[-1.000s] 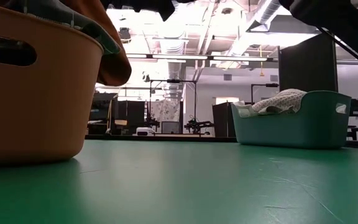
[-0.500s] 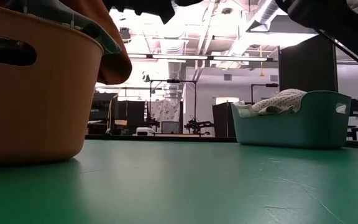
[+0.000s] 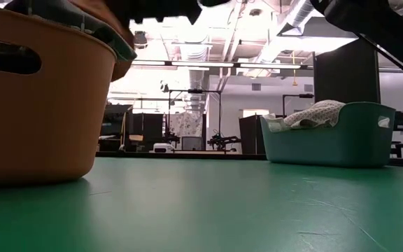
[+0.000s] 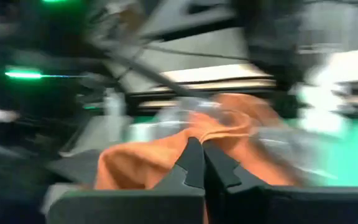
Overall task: Sort towels by color in basket
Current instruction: Adjust the towels in the orange bin
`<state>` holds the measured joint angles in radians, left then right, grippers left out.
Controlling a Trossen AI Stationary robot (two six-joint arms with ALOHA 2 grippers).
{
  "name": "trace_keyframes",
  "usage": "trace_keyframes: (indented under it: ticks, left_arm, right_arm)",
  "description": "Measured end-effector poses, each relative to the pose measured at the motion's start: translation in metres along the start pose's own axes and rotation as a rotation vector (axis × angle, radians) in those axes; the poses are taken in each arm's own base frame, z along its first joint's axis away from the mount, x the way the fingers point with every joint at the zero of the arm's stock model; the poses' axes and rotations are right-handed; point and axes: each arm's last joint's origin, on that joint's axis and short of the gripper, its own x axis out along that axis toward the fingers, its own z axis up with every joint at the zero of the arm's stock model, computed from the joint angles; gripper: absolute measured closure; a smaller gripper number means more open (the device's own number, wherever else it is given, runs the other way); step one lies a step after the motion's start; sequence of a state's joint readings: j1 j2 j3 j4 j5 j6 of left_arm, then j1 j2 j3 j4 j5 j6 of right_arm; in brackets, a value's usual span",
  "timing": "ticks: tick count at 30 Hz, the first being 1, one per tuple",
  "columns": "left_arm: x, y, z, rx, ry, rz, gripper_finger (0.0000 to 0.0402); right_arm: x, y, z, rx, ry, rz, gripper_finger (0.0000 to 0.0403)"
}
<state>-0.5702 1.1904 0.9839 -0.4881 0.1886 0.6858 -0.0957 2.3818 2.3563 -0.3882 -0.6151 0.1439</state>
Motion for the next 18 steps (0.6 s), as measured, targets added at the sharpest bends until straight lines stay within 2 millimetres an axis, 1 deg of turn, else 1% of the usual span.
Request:
trace_keyframes:
  ticks: [1, 4, 6, 8, 9, 11, 14, 16, 18]
  left_arm:
    - [-0.001, 0.001, 0.003, 0.01, -0.014, 0.015, 0.0214]
    - [-0.006, 0.002, 0.003, 0.026, 0.014, 0.047, 0.0286]
    - [-0.007, 0.005, 0.004, 0.027, 0.024, 0.082, 0.0335]
    - [-0.006, 0.003, 0.002, 0.014, 0.043, 0.07, 0.0378]
    - [-0.006, 0.003, 0.002, 0.004, 0.041, 0.068, 0.0389]
    - [-0.007, 0.003, 0.003, -0.023, 0.035, 0.07, 0.0393]
    - [-0.01, 0.0, 0.005, -0.083, 0.022, 0.07, 0.0387]
    - [-0.017, -0.002, 0.009, -0.126, -0.022, 0.061, 0.0384]
    - [-0.03, -0.003, 0.014, -0.191, -0.062, 0.08, 0.0384]
  right_arm:
    - [-0.004, -0.007, 0.001, 0.004, -0.004, -0.041, 0.0389]
    - [-0.009, -0.015, 0.001, -0.005, -0.002, -0.081, 0.0386]
    - [-0.007, -0.011, 0.001, 0.003, -0.003, -0.065, 0.0385]
    - [-0.006, -0.009, 0.0, 0.023, 0.001, -0.033, 0.0384]
    - [-0.006, -0.009, 0.001, 0.029, 0.001, -0.022, 0.0384]
    - [-0.009, -0.012, 0.001, 0.034, -0.004, -0.01, 0.0382]
    - [-0.009, -0.012, 0.002, 0.042, -0.005, 0.0, 0.0381]
    - [-0.006, -0.007, 0.001, 0.056, 0.002, 0.019, 0.038]
    - [-0.002, -0.002, 0.0, 0.074, 0.011, 0.034, 0.038]
